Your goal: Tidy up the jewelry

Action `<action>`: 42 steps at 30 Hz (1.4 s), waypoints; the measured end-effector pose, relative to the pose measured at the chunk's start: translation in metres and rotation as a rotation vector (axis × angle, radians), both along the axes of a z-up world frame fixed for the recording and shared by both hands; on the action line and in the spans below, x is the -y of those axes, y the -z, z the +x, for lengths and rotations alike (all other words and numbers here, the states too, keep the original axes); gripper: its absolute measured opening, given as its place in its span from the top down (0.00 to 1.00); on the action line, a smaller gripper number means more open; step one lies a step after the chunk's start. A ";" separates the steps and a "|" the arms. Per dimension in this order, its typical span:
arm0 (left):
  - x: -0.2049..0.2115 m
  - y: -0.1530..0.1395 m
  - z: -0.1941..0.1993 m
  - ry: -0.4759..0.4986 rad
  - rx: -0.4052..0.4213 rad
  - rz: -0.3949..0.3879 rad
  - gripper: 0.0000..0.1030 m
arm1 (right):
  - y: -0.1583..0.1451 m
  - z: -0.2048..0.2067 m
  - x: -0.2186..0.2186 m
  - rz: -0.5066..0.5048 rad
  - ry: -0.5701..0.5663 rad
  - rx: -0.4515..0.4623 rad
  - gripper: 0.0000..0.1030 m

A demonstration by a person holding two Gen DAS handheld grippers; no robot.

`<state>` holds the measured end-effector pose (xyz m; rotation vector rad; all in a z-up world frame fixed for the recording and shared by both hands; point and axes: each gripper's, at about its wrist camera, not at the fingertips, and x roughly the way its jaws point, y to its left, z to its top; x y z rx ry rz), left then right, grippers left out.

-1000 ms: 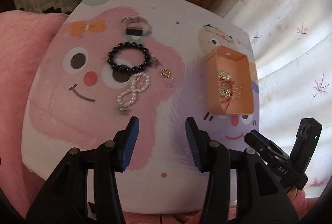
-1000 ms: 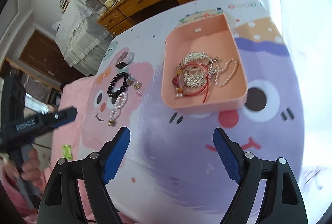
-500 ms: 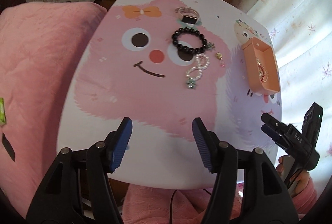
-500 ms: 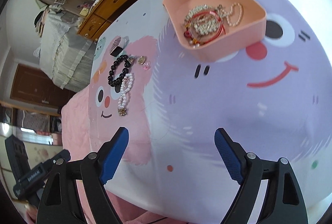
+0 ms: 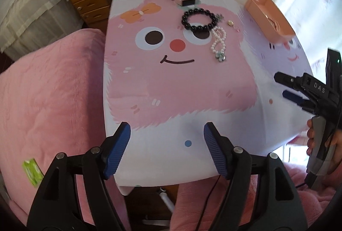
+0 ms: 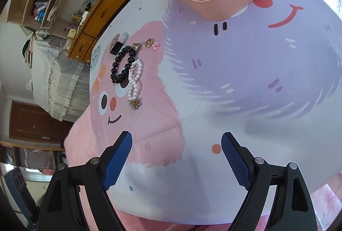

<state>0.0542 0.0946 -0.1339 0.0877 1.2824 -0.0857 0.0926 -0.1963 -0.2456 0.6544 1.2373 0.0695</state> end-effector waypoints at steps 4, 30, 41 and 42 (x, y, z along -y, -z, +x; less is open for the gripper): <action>0.007 0.005 0.012 0.071 -0.001 0.005 0.33 | -0.020 0.001 -0.014 -0.091 -0.093 0.064 0.16; 0.130 0.100 0.103 0.468 0.193 -0.015 0.42 | -0.001 0.084 -0.059 -0.431 -0.794 0.416 0.21; 0.127 0.120 0.135 0.477 0.131 -0.078 0.79 | 0.017 0.109 -0.070 -0.387 -0.821 0.401 0.24; 0.126 0.121 0.136 0.480 0.130 -0.080 0.81 | 0.018 0.111 -0.072 -0.383 -0.824 0.401 0.24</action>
